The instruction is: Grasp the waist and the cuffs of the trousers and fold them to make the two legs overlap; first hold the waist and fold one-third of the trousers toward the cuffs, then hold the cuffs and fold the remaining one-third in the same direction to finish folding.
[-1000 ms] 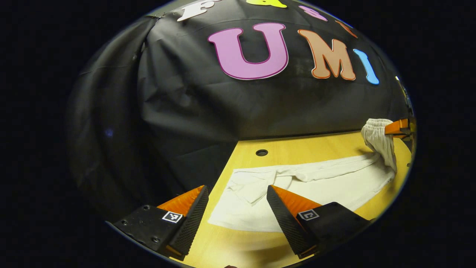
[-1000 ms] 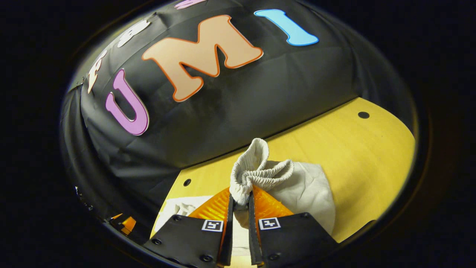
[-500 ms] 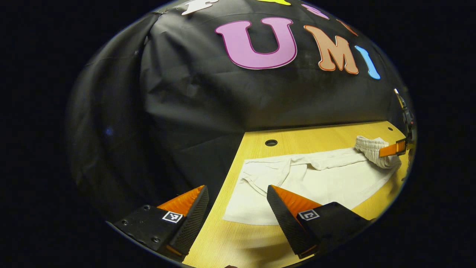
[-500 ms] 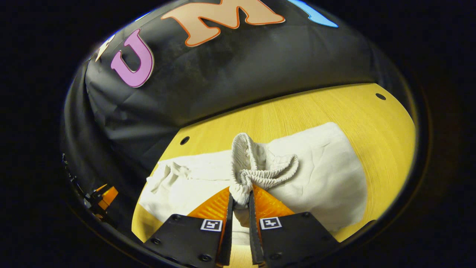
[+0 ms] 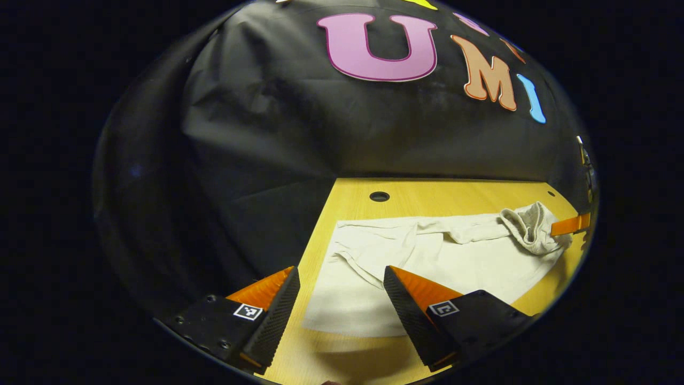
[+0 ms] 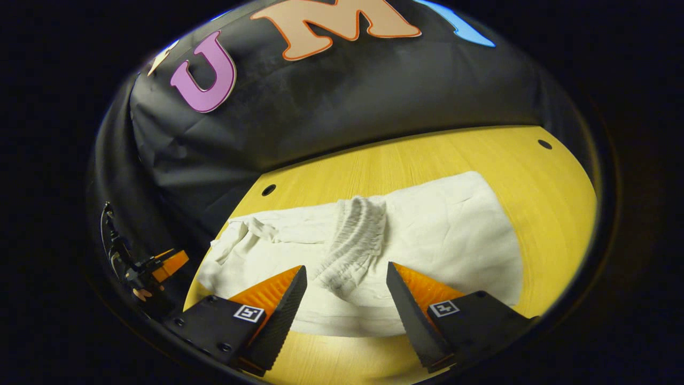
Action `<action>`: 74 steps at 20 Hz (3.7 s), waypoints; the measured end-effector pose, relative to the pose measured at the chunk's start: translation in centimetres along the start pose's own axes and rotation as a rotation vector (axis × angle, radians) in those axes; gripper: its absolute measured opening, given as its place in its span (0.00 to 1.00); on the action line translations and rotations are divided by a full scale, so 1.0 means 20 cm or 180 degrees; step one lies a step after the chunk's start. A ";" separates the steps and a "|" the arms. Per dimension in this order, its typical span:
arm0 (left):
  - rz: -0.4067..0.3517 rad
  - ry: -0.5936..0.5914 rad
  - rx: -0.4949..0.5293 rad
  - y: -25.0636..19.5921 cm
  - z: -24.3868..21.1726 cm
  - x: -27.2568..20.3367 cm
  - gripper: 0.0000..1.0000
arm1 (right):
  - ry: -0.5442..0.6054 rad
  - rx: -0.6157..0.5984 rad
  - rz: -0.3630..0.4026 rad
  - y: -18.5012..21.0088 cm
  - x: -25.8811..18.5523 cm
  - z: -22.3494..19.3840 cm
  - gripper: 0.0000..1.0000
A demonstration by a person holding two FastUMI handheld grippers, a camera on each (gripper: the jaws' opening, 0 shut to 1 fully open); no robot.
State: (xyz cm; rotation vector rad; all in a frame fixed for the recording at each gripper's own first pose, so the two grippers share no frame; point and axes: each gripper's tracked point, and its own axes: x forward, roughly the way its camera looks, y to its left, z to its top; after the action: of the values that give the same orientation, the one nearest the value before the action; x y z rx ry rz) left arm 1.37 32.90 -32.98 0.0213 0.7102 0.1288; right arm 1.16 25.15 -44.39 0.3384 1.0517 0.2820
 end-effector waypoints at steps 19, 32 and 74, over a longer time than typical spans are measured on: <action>-0.0010 0.0611 -0.0168 0.00 -0.27 0.35 0.83 | -0.0138 -0.0047 -0.0417 -0.22 -0.30 0.00 0.97; 0.0140 0.0673 -0.0258 -0.16 -0.15 0.34 0.00 | -0.0173 -0.0030 -0.0293 -0.36 -0.40 0.05 0.96; -0.1173 -0.0084 -0.0106 -2.29 0.68 -0.02 0.00 | -0.0337 0.0251 -0.0358 -1.45 -0.99 0.17 0.96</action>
State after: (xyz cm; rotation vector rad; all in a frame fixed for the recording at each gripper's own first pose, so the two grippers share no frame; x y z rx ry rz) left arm 15.00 -12.25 -25.25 -0.1390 0.6747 -0.2121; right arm -3.25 -9.42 -38.70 0.3598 0.9752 0.1207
